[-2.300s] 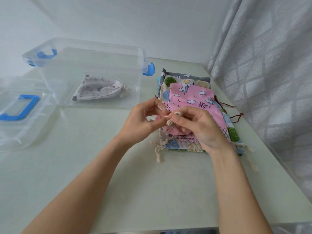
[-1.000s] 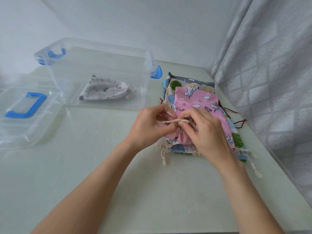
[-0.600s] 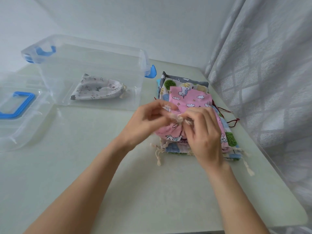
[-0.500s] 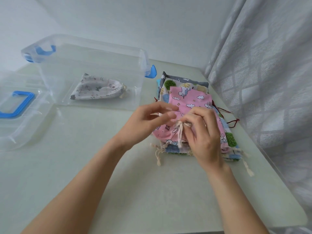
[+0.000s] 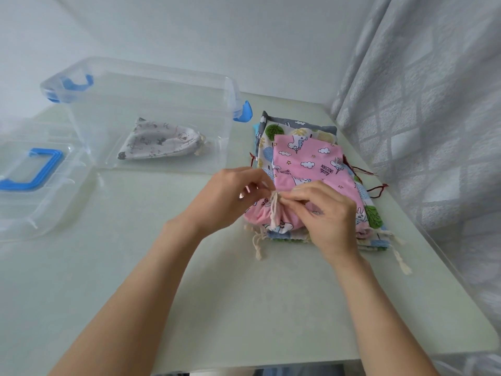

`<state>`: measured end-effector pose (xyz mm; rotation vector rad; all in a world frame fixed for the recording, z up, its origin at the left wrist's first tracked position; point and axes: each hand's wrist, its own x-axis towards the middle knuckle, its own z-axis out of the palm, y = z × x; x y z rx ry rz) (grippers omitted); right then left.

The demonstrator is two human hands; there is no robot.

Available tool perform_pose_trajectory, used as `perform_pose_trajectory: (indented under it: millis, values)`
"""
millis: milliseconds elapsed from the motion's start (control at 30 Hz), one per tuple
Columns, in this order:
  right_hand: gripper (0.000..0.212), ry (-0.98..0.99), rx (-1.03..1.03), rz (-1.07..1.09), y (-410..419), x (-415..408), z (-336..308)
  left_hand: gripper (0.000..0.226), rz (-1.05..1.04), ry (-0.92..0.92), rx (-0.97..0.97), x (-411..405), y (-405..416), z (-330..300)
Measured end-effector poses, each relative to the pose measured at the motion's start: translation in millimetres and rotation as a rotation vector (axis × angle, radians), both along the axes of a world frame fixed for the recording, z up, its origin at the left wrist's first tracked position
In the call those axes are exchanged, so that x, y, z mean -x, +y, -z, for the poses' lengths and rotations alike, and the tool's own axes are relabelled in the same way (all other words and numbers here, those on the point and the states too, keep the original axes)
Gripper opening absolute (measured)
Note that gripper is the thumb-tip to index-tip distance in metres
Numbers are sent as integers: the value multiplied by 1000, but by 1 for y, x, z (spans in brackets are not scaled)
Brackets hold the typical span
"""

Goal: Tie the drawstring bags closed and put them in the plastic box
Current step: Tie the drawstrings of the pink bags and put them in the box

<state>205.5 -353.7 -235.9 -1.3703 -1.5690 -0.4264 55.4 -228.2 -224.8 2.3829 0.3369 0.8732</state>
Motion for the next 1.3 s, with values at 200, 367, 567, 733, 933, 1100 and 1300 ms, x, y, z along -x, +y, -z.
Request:
perform_pose_trajectory:
  millis: [200,367,567,733,933,1100,1300]
  values:
    - [5,79,17,-5,-1,-2,-1,20,-19,1,-109,-1,0,2]
    - [7,83,0,14,0,-5,1,21,-118,91,-386,-4,2,2]
    - [11,300,29,-58,-2,-7,-3,10,-72,219,-689,12,8,-21]
    - [13,380,117,-159,-9,-6,-3,10,-63,211,-690,30,0,-13]
    - [14,453,274,-173,-21,-7,-6,32,8,189,-424,27,-8,-4]
    - [25,226,494,-80,-49,0,-6,40,56,166,114,21,-18,2]
    - [75,-49,561,-24,-46,19,0,41,-148,358,46,-15,15,5]
